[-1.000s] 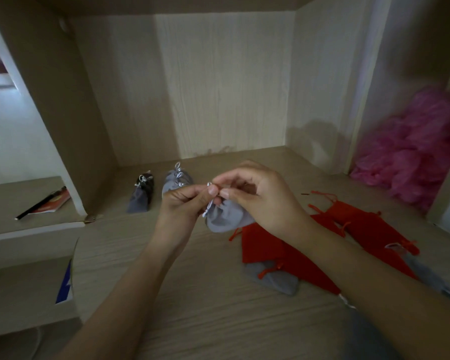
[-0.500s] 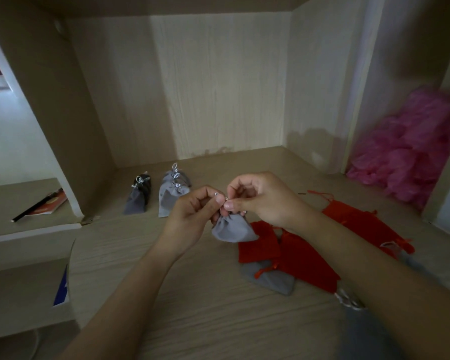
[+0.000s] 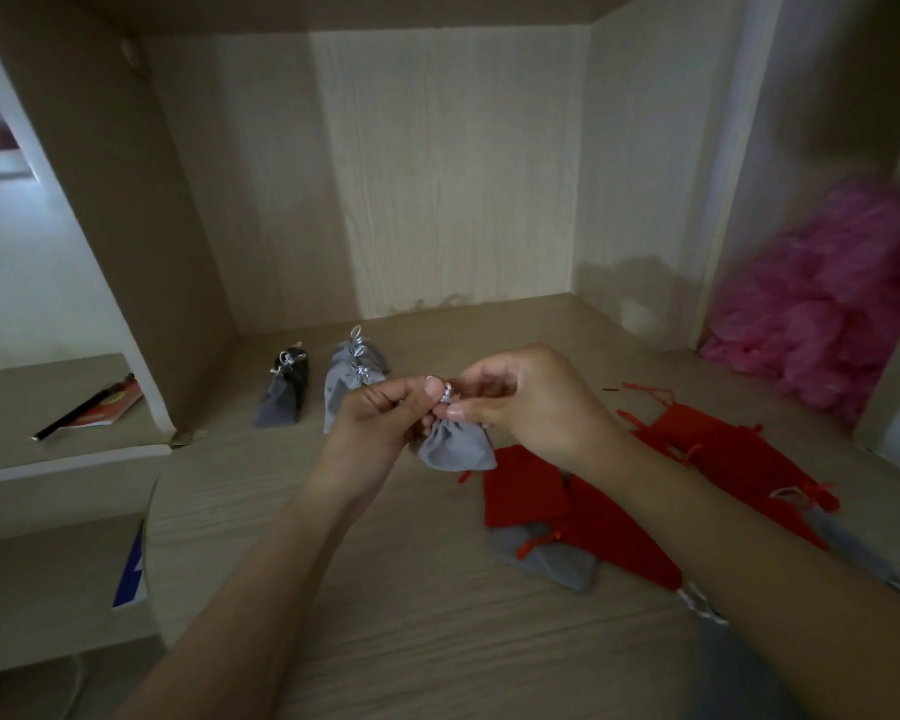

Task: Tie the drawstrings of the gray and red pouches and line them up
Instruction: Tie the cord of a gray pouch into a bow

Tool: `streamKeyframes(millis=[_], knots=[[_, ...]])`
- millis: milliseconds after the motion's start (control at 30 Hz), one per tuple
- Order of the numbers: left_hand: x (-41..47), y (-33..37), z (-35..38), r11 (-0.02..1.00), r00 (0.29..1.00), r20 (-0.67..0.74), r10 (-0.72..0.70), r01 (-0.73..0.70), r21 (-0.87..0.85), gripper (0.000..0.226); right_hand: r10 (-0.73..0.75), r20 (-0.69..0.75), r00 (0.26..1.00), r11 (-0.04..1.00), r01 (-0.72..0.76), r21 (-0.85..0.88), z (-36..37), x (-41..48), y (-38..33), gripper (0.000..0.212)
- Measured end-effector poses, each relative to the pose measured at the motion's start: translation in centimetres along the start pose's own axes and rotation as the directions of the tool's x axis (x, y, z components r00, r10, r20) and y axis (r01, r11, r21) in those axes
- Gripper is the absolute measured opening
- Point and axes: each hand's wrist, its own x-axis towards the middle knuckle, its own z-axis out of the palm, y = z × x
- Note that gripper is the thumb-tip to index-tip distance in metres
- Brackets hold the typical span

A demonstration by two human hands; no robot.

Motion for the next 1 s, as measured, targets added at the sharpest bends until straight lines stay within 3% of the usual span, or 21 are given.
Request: streamKeyframes(millis=[300, 467, 533, 667, 800, 900, 1000], knots=[[0.1, -0.2, -0.2, 1.0, 1.0, -0.024, 0.014, -0.015, -0.006, 0.018, -0.074, -0.005, 0.997, 0.98, 0.072, -0.185, 0.5, -0.5, -0.2, 0.006], [0.2, 0.1, -1.3, 0.986, 0.989, 0.143, -0.041, 0.063, -0.151, 0.027, -0.04, 0.024, 0.999, 0.99, 0.043, -0.134, 0.0, -0.3, -0.9, 0.011], [0.0, 0.6, -1.6, 0.986, 0.981, 0.183, -0.063, 0.09, -0.143, 0.019, -0.016, 0.036, 0.999, 0.989, 0.021, -0.147, 0.1, -0.3, -0.8, 0.009], [-0.4, 1.2, -1.4, 0.988, 0.998, 0.061, -0.025, 0.016, 0.157, 0.011, -0.026, 0.032, 0.999, 0.964, 0.034, -0.264, 0.5, -0.5, -0.5, 0.013], [-0.5, 1.4, -1.0, 0.919, 0.993, 0.038, 0.113, -0.119, 0.376, 0.021, 0.006, -0.003, 1.0, 0.953, -0.007, -0.303, 0.4, -0.7, -0.7, 0.009], [-0.6, 1.1, -1.2, 0.795, 0.97, 0.025, 0.244, -0.214, 0.567, 0.026, -0.01, -0.017, 1.0, 0.928, 0.002, -0.374, 0.5, -0.7, -0.8, 0.011], [-0.7, 1.0, -1.0, 0.6, 0.905, 0.119, 0.409, -0.365, 0.712, 0.018, -0.034, -0.04, 0.999, 0.901, 0.014, -0.433, 0.8, -0.8, -0.9, 0.013]])
